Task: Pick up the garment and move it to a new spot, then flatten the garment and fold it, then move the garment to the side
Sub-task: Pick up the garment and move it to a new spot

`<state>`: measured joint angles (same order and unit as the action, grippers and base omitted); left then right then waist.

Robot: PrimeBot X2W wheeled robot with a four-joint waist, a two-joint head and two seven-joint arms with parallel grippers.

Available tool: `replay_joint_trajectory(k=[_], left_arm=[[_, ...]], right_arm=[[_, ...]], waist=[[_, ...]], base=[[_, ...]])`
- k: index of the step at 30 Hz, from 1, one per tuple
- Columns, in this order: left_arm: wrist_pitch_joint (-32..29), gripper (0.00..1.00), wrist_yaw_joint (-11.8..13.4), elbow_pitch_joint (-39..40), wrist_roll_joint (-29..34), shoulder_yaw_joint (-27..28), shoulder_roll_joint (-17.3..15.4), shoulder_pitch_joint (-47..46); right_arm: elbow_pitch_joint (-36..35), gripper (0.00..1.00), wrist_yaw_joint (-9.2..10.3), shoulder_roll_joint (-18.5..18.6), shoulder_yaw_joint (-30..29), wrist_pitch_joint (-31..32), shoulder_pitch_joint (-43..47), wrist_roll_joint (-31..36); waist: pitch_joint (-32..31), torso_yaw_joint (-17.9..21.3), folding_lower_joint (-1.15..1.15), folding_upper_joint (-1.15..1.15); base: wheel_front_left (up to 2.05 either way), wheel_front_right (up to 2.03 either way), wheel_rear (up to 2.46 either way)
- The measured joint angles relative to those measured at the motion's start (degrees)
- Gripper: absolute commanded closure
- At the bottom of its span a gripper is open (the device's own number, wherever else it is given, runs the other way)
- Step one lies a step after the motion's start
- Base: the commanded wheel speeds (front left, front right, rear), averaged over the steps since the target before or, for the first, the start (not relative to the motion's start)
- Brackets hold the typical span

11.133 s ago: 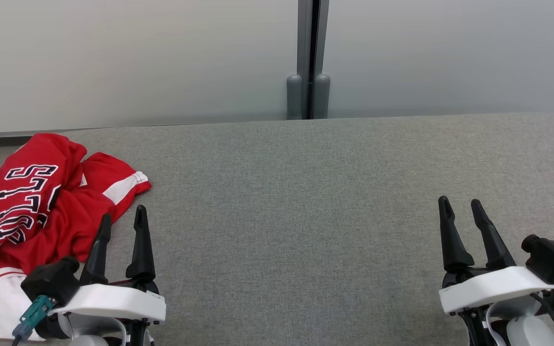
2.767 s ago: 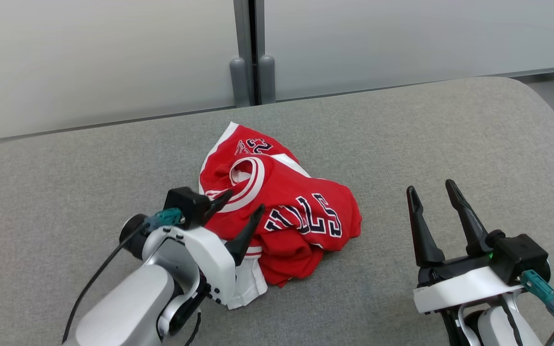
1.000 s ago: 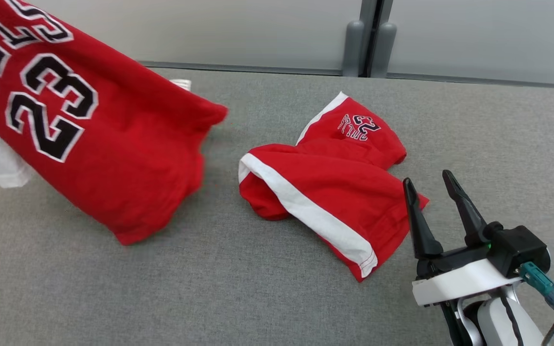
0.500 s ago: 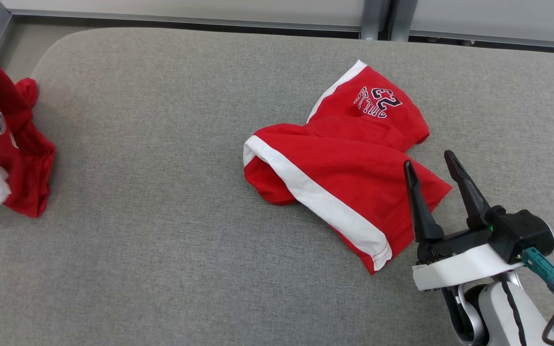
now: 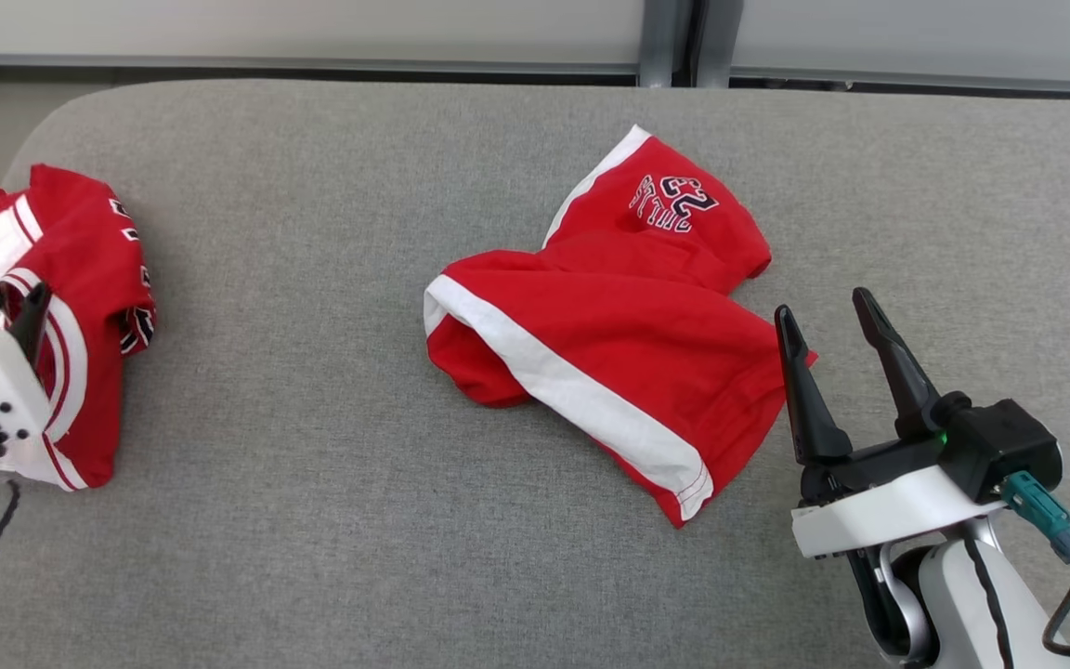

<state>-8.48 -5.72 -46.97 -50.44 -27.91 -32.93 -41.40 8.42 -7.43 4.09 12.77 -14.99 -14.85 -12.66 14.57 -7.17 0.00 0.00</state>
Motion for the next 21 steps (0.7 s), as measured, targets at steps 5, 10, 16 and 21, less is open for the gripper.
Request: replay_joint_trajectory(k=[5, 10, 16, 21], left_arm=[[-5.33, 0.00, -1.11, 1.00, 1.76, -3.61, -3.94, -0.41], [-5.69, 0.00, -1.00, 9.09, 2.27, -3.94, -7.69, -0.26], [1.00, 0.00, 4.00, 23.30, 2.07, -1.75, -7.21, 5.04], [10.15, 0.00, 8.71, 34.68, 3.60, -0.22, -5.52, 11.96]], right_arm=[[0.79, 0.00, 0.00, -0.36, -2.25, 0.00, 1.33, -0.91], [0.89, 0.00, 0.01, -0.30, -4.55, 0.00, 2.97, -0.86], [0.74, 0.00, 0.00, -0.38, -4.19, 0.00, 4.40, -0.77], [0.37, 0.00, 0.00, -0.24, -2.75, 0.00, 4.92, -0.97]], waist=[[-2.60, 0.49, 0.00, 0.00], [-5.81, 0.49, 0.00, 0.00], [-8.88, 0.96, 0.00, 0.00], [-9.79, 3.13, 0.00, 0.00]], base=[[0.00, 0.00, 0.00], [0.00, 0.00, 0.00], [0.00, 0.00, 0.00], [0.00, 0.00, 0.00]])
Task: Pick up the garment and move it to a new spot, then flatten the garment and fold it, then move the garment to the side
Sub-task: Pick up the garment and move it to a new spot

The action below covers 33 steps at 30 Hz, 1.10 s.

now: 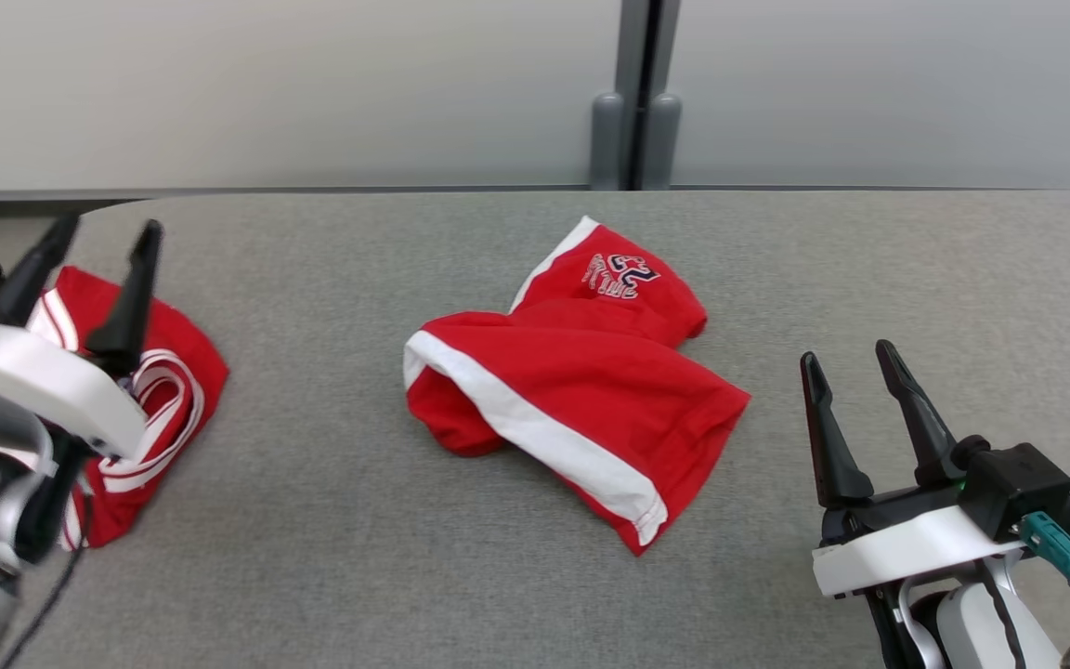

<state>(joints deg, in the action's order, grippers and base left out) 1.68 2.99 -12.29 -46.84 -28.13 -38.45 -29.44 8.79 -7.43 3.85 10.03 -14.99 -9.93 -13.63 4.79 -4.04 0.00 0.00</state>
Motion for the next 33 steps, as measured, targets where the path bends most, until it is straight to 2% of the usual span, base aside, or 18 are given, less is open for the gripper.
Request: replay_joint_trajectory(k=[3, 4, 8, 10, 14, 16, 19, 25, 33], left_arm=[[3.43, 0.00, 1.36, 3.48, 0.55, 0.21, 1.09, 2.74], [6.94, 0.00, 2.24, 5.54, 1.08, 0.19, 2.16, 5.54], [12.03, 0.00, 4.58, 6.48, 3.79, 0.36, 4.82, 10.17], [12.63, 0.00, 5.28, 6.51, 4.39, 0.94, 5.67, 11.18], [13.24, 0.00, 8.24, 7.77, 8.77, 6.11, 10.32, 16.93], [13.29, 0.00, 8.60, 8.27, 9.80, 7.33, 11.35, 18.29], [13.32, 0.00, 9.10, 9.03, 12.56, 10.66, 14.77, 23.70], [13.32, 0.00, 5.67, 8.68, 15.02, 15.17, 21.40, 31.30], [13.32, 0.00, 1.19, 8.02, 20.11, 18.98, 26.22, 32.72]], right_arm=[[-0.09, 0.00, 0.00, 0.15, 0.47, -0.01, -0.01, -0.02], [-0.24, 0.00, 0.00, 0.22, 0.58, -0.01, -0.03, -0.25], [-0.69, 0.00, 0.00, 0.02, 1.49, 0.00, -0.16, -2.61], [-0.71, 0.00, 0.00, -0.03, 1.80, 0.00, -0.24, -2.99], [-0.63, 0.00, 0.00, 0.48, 1.74, 0.00, 0.05, -4.11], [-0.62, 0.00, 0.00, 0.49, 1.70, 0.00, 0.37, -4.22], [-0.68, 0.00, 0.00, 0.65, 1.80, 0.00, 1.90, -4.55], [-2.03, 0.00, 0.01, 0.47, -0.20, 0.00, 7.20, -5.54], [-0.82, 0.00, 0.00, 0.80, 0.98, 0.00, 7.69, -5.49]], waist=[[-0.17, 1.23, 0.00, 0.00], [-0.29, 2.55, 0.00, 0.00], [-0.40, 5.50, 0.00, 0.00], [-0.43, 6.24, 0.00, 0.00], [-1.36, 9.39, 0.00, 0.00], [-1.75, 9.77, 0.00, 0.00], [-2.93, 10.67, 0.00, 0.00], [-4.65, 10.70, 0.00, 0.00], [-4.89, 9.10, 0.00, 0.00]], base=[[0.00, 0.00, 0.00], [0.00, 0.00, 0.00], [0.00, 0.00, 0.00], [0.00, 0.00, 0.00], [0.00, 0.00, 0.00], [0.00, 0.00, 0.00], [0.00, 0.00, 0.00], [0.00, 0.00, 0.00], [0.00, 0.00, 0.00]])
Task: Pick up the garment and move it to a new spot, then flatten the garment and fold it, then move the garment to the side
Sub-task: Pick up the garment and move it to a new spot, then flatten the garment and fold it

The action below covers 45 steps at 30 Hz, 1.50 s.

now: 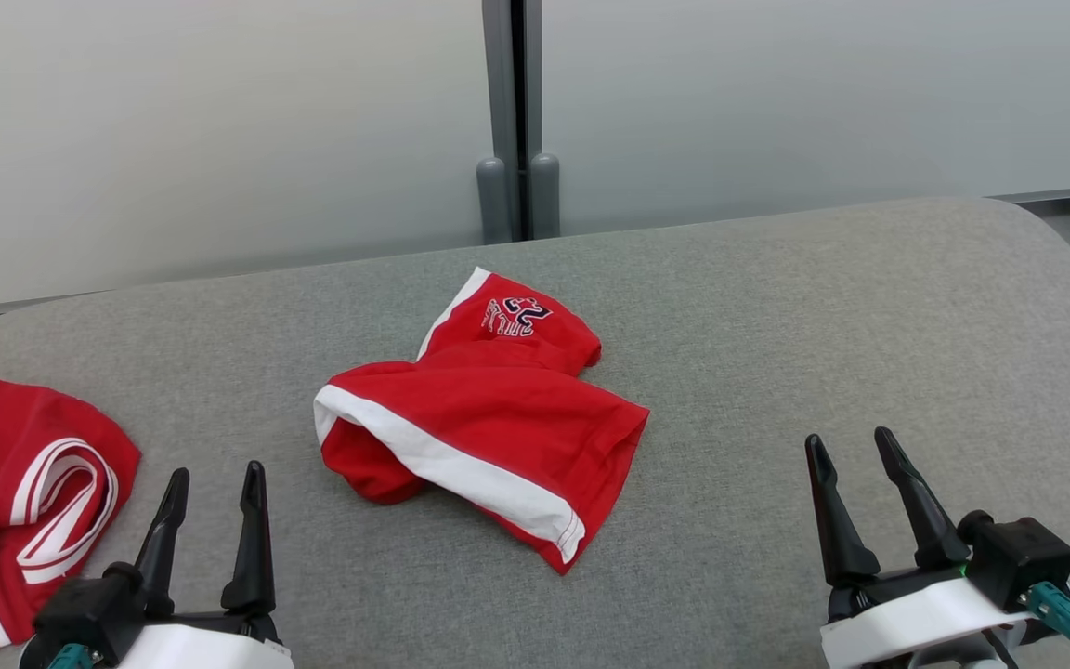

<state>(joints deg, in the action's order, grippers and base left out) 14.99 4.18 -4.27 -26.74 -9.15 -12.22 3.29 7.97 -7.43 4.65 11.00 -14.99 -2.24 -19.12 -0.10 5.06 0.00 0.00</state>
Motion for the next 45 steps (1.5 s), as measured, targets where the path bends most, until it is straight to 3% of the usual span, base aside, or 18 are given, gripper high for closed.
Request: replay_joint_trajectory(k=[6, 10, 19, 27, 28, 30, 31, 33, 34, 45], left_arm=[[0.00, 0.00, -2.18, -0.51, 2.14, 2.32, 2.03, 0.40], [0.00, 0.00, -3.34, -0.85, 3.34, 3.01, 3.13, 0.36], [-0.01, 0.00, -4.97, -4.23, 4.20, 2.21, 3.68, -0.15], [-0.27, 0.00, -5.49, -5.70, 4.10, 0.99, 3.89, -1.26], [-0.27, 0.00, -5.63, -5.86, 4.04, 0.88, 3.90, -1.26], [-0.27, 0.00, -5.64, -6.10, 3.99, 0.94, 3.85, -1.26], [-0.27, 0.00, -5.64, -6.20, 3.96, 0.90, 3.82, -1.26], [-0.27, 0.00, -5.64, -6.36, 3.90, 0.90, 3.82, -1.27], [-0.27, 0.00, -5.63, -6.41, 3.85, 0.92, 3.80, -1.29], [-0.25, 0.00, -5.54, -6.69, 3.00, 1.15, 3.80, -1.52]], right_arm=[[1.79, 0.00, 0.00, 0.37, 2.34, 0.00, -0.96, -0.77], [7.21, 0.00, 0.00, 0.49, 6.36, 0.01, -2.02, -3.25], [20.50, 0.00, 0.00, -0.26, 13.93, 8.00, -6.44, -10.56], [28.53, 0.00, 0.00, -1.23, 15.35, 11.01, -9.93, -16.38], [29.20, 0.08, 0.00, -1.32, 15.19, 10.93, -10.24, -16.72], [30.82, 0.35, 0.00, -1.51, 15.14, 10.93, -10.76, -16.75], [31.70, 0.42, 0.00, -1.55, 15.14, 10.93, -10.96, -16.70], [32.64, 0.66, 0.00, -1.59, 15.02, 10.60, -11.36, -16.78], [33.07, 1.00, 0.00, -1.64, 15.00, 10.11, -11.64, -16.77], [30.89, 1.00, 0.00, -1.23, 17.51, 5.30, -13.63, -16.66]], waist=[[-0.09, -1.61, 0.00, 0.00], [-0.12, -3.74, 0.00, 0.00], [-0.63, -11.56, 0.00, 0.00], [-0.65, -18.68, 0.00, 0.00], [-0.59, -19.23, 0.00, 0.00], [-0.51, -20.05, 0.00, 0.00], [-0.49, -20.30, 0.00, 0.00], [-0.43, -20.53, 0.00, 0.00], [-0.38, -20.50, 0.00, 0.00], [-0.06, -15.44, 0.00, 0.00]], base=[[0.00, 0.00, 0.00], [0.00, 0.00, 0.00], [0.00, 0.00, 0.00], [0.00, 0.00, 0.00], [0.00, 0.00, 0.00], [0.00, 0.00, 0.00], [0.00, 0.00, 0.00], [0.00, 0.00, 0.00], [0.00, 0.00, 0.00], [0.00, 0.00, 0.00]])
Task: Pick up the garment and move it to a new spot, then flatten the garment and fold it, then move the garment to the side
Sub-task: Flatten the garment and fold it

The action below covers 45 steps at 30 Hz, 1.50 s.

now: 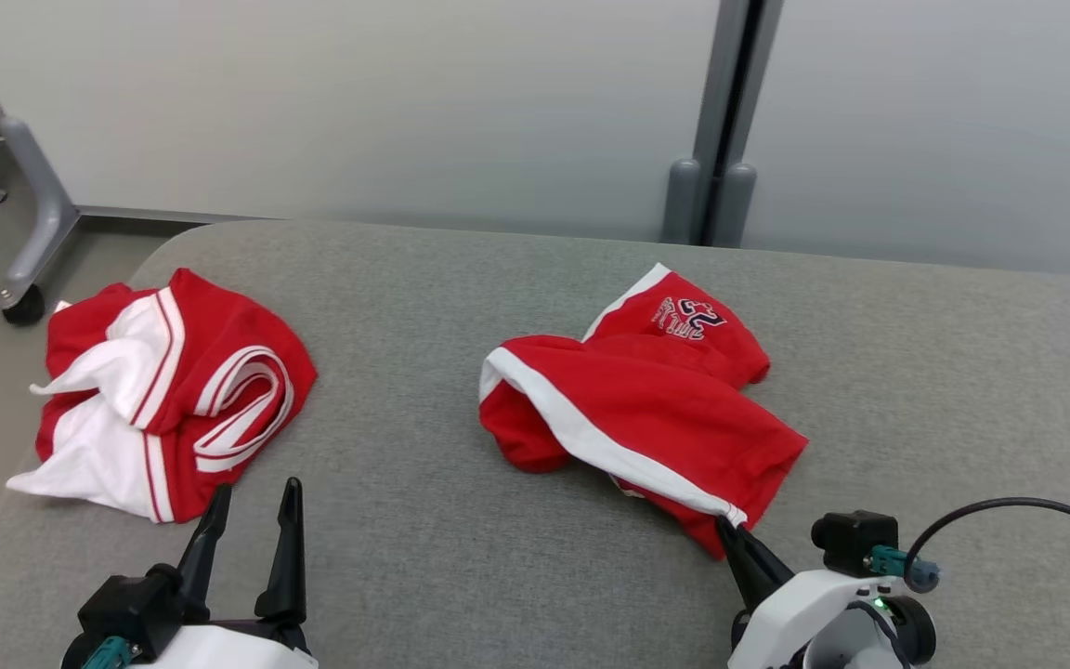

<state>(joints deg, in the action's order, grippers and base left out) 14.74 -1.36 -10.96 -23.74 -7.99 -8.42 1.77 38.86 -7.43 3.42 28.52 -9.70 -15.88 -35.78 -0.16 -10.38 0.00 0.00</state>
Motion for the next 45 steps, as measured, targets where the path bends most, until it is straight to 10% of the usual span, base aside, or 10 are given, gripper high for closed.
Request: replay_joint_trajectory(k=[24, 25, 26, 27, 45], left_arm=[[-3.80, 0.00, -1.48, -3.20, -1.12, -1.77, -0.63, -2.26], [-4.28, 0.00, -1.64, -3.37, -1.26, -2.04, -0.78, -2.27], [-4.86, 0.00, -1.77, -3.55, -1.48, -2.27, -0.88, -2.32], [-5.46, 0.00, -2.11, -3.71, -1.74, -2.42, -0.91, -2.40], [-22.24, 0.00, -6.05, -7.54, -15.97, -17.72, -6.71, -10.80]], right_arm=[[-15.25, 1.00, 0.00, 16.16, -5.68, 10.09, 6.98, 4.19], [-14.61, 0.90, 0.00, 15.94, -6.17, 10.81, 7.03, 4.77], [-14.21, 0.11, 0.00, 15.46, -6.73, 10.87, 7.09, 5.45], [-14.07, 0.00, 0.00, 14.74, -7.19, 10.88, 7.08, 6.11], [-16.62, 0.00, 0.00, 10.31, -8.98, 10.69, 6.78, 9.20]], waist=[[2.86, 13.10, 0.00, 0.00], [2.97, 13.06, 0.00, 0.00], [3.06, 13.01, 0.00, 0.00], [3.14, 12.98, 0.00, 0.00], [5.54, 16.54, 0.00, 0.00]], base=[[0.00, 0.00, 0.00], [0.00, 0.00, 0.00], [0.00, 0.00, 0.00], [0.00, 0.00, 0.00], [0.00, 0.00, 0.00]])
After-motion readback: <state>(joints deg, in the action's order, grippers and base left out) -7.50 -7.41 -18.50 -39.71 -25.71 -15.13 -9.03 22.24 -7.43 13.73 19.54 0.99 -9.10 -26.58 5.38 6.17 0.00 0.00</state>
